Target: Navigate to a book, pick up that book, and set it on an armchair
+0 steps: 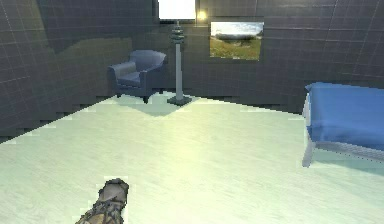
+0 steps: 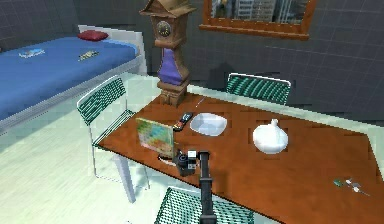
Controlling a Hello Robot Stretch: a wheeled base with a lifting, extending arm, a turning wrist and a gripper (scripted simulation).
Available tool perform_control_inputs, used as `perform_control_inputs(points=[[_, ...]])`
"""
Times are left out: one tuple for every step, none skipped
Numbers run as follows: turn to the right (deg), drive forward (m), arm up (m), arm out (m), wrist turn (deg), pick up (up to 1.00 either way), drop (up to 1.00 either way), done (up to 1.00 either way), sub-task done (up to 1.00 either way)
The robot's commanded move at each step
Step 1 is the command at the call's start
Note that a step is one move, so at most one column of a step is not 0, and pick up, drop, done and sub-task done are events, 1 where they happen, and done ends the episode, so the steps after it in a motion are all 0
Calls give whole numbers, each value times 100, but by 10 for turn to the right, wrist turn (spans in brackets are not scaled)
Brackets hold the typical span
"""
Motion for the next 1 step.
perform_control_inputs(points=[[0,0,0,0,0,100,0,0,0]])
